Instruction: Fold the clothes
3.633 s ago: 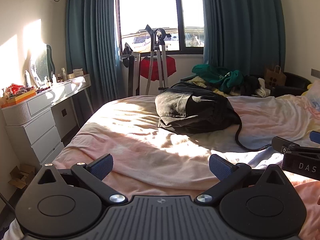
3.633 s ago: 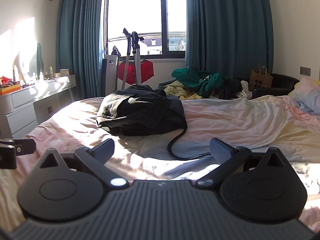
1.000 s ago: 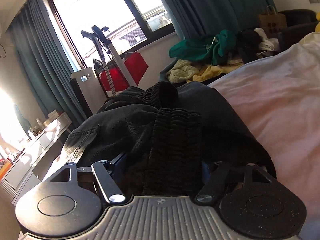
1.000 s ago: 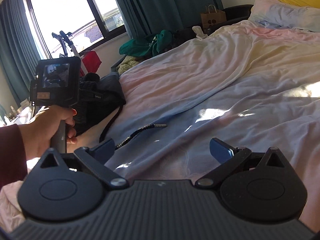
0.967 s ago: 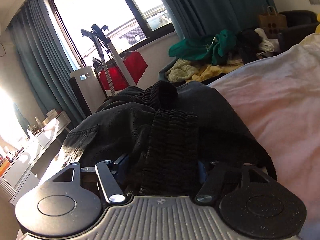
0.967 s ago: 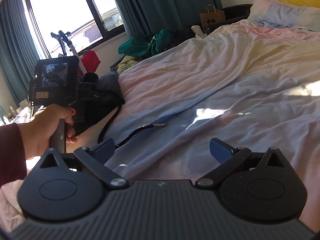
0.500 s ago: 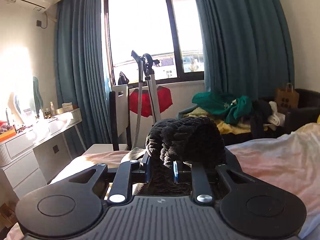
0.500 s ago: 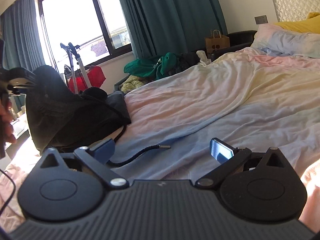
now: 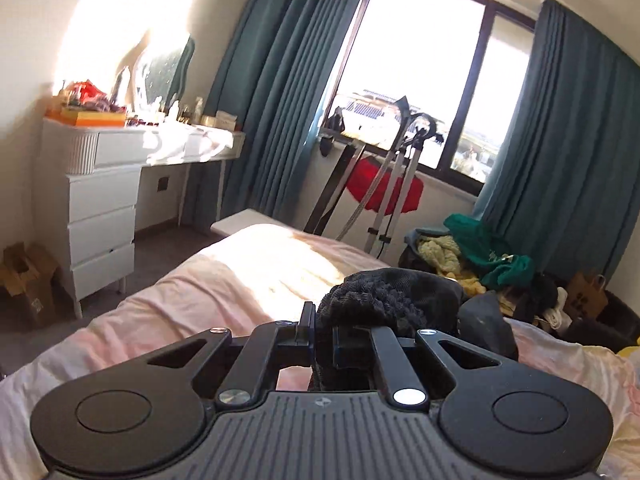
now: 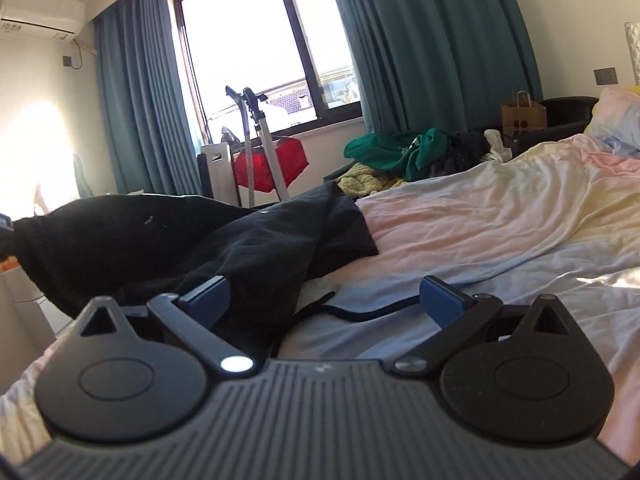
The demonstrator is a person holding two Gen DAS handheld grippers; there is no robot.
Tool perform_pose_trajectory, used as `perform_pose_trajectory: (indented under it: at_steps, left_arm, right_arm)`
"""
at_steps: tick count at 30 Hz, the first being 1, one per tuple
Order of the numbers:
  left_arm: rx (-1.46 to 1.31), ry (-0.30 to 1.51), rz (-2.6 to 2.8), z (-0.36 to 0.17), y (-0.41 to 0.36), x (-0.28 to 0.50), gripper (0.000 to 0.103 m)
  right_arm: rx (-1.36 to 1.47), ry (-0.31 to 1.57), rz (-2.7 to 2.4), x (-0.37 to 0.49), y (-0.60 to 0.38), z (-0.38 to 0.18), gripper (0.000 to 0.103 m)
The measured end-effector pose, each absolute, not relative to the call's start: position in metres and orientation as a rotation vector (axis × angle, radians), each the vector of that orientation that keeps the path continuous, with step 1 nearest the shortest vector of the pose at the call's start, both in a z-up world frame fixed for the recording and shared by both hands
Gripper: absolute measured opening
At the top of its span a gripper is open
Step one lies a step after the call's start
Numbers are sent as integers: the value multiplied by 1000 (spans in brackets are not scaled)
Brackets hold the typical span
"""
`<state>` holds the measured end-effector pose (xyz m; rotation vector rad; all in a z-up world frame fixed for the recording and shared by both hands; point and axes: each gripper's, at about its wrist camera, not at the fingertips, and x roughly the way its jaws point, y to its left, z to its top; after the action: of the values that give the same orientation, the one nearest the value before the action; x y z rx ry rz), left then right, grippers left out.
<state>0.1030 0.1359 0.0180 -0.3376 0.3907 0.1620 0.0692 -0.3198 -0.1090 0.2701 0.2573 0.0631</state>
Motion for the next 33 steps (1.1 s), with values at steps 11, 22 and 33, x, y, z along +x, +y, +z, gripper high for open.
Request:
perform_pose_trajectory:
  at_steps: [11, 22, 33]
  left_arm:
    - [-402, 493, 214, -54, 217, 116, 9]
    - [-317, 482, 205, -56, 194, 129, 13]
    - [-337, 498, 219, -50, 191, 138, 13]
  right_arm:
    - [97, 524, 210, 136, -243, -158, 81]
    - [40, 479, 230, 197, -208, -180, 58]
    - [112, 453, 261, 191, -221, -165, 23]
